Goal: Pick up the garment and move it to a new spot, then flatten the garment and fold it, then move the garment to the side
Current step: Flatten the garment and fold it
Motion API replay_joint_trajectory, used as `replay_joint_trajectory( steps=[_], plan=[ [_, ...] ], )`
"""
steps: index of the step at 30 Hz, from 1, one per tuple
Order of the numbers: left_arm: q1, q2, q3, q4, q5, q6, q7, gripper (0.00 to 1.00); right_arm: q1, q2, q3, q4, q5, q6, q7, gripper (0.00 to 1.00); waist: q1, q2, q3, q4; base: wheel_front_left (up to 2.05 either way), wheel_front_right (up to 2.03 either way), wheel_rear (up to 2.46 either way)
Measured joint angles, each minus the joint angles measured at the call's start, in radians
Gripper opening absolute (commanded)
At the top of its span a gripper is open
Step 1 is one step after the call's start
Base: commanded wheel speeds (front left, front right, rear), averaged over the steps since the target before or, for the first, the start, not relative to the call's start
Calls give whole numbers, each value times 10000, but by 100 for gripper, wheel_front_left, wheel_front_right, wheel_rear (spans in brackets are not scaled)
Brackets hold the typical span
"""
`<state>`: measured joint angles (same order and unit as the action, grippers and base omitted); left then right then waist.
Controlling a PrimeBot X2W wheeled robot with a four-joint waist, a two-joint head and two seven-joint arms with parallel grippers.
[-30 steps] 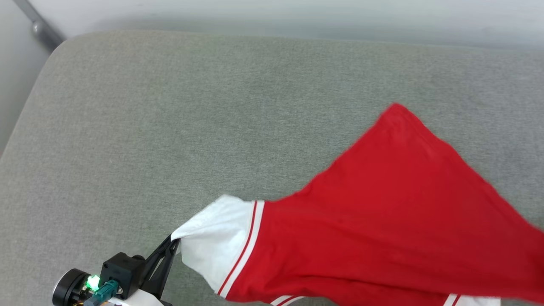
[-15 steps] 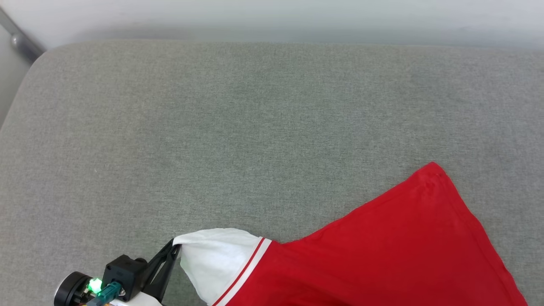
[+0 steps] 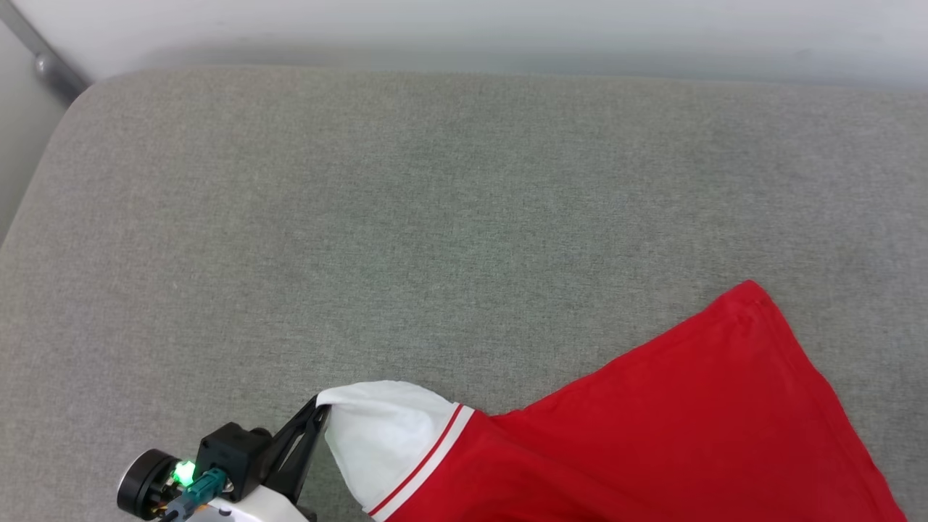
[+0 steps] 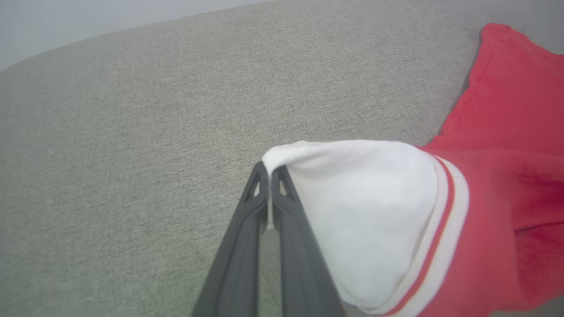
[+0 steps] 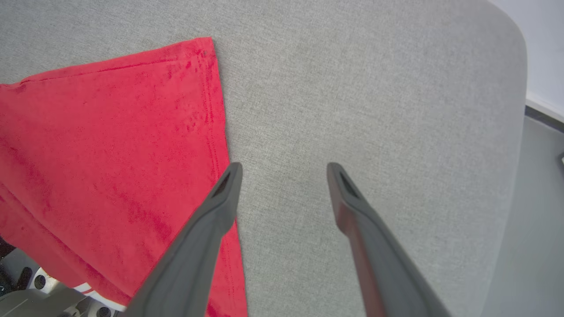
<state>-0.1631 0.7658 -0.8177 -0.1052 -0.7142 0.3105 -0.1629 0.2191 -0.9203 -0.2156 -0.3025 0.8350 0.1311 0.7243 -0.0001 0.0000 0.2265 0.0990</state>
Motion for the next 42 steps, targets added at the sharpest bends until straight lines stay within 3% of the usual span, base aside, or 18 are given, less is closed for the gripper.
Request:
replay_joint_trajectory(
  steps=[4, 8, 16, 23, 29, 30, 31, 32, 42],
  plan=[
    [-244, -194, -42, 121, 71, -90, -50, 0, -1802, -491, 1047, -276, 25, 0, 976, 100, 0, 0, 187, 132, 0, 0, 0],
    [-512, -389, -100, 255, 161, -205, -92, 0, -3843, -535, 2752, -67, -276, 0, 2113, 100, 1, 0, 417, 299, 0, 0, 0],
    [-939, -694, -128, 468, 295, -364, -228, 0, -7258, 715, 5845, 1699, -1210, 0, 3511, 100, 1, 0, 1004, 646, 0, 0, 0],
    [-1318, -972, -146, 642, 412, -464, -343, 0, -8440, 1179, 7162, 3290, -1377, 0, 3580, 100, 2, 0, 1623, 931, 0, 0, 0],
    [-1500, -1156, -146, 897, 412, -564, -441, 0, -8602, 1131, 7925, 3760, -1185, -2, 3350, 100, 1, 0, 1995, 1117, 0, 0, 0],
    [-1507, -1181, -151, 940, 412, -571, -447, 0, -8626, 1093, 8009, 3799, -1126, -2, 3267, 85, 1, 0, 2014, 1134, 0, 0, 0],
    [-1513, -1198, -153, 989, 412, -610, -476, 0, -8662, 1057, 8090, 3843, -1066, -2, 3166, 17, 1, 0, 2020, 1140, 0, 0, 0],
    [-1523, -1210, -153, 1039, 410, -619, -489, 0, -8672, 1037, 8151, 3883, -999, -2, 3022, 0, 1, 0, 2014, 1138, 0, 0, 0],
    [-1717, -1273, -278, 1580, 383, -907, -508, 0, -8667, 767, 8773, 3877, -965, 0, 527, 0, 2, 0, 1071, 1042, 0, 0, 0]
  ],
)
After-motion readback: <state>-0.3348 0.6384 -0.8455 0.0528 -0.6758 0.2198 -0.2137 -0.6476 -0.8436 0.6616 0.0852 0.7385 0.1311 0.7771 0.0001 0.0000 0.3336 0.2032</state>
